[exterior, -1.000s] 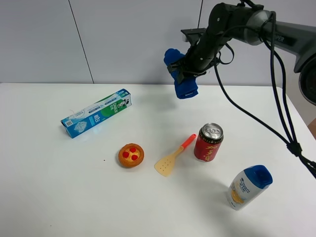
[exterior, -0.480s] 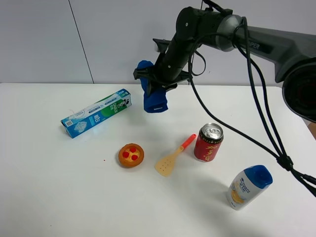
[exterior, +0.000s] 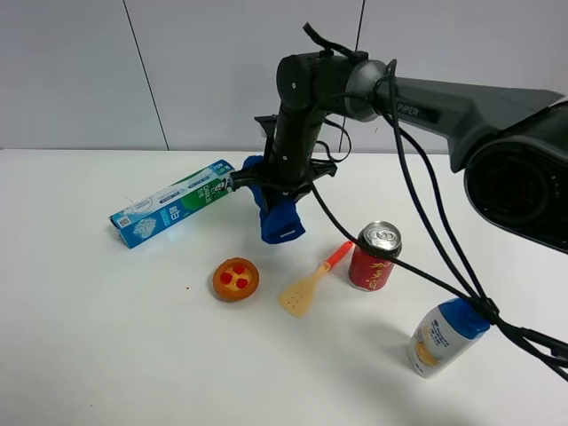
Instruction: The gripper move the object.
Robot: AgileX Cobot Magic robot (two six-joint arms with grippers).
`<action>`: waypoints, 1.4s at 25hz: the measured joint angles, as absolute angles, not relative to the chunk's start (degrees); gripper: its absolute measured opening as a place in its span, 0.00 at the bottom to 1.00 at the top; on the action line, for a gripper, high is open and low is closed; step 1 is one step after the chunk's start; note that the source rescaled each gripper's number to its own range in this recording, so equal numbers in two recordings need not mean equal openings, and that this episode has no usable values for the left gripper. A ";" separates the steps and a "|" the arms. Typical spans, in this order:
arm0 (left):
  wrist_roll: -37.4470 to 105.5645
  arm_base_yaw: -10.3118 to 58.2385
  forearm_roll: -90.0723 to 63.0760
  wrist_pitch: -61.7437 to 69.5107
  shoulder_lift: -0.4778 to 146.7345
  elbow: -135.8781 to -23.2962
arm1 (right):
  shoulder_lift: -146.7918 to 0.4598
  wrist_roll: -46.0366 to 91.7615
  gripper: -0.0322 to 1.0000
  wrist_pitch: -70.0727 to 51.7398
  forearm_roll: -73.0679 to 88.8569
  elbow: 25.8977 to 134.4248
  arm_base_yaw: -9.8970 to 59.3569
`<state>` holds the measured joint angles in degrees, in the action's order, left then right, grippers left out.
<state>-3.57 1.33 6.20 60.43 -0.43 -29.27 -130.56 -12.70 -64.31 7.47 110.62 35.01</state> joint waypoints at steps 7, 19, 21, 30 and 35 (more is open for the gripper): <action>-3.57 1.33 6.20 60.43 -0.43 -29.27 | -133.06 -12.19 0.03 -67.23 6.25 110.25 35.43; -3.57 1.33 6.20 60.43 -0.43 -29.27 | -134.57 -9.84 0.48 -66.92 6.46 109.57 35.49; -3.57 1.33 6.20 60.43 -0.43 -29.27 | -134.57 -11.55 0.78 -66.74 6.46 109.57 35.49; -3.57 1.33 6.20 60.43 -0.43 -29.27 | -128.56 -12.27 1.00 -60.38 7.53 109.57 34.95; -3.57 1.33 6.20 60.43 -0.43 -29.27 | -116.69 -13.77 1.00 -56.77 2.30 109.57 30.87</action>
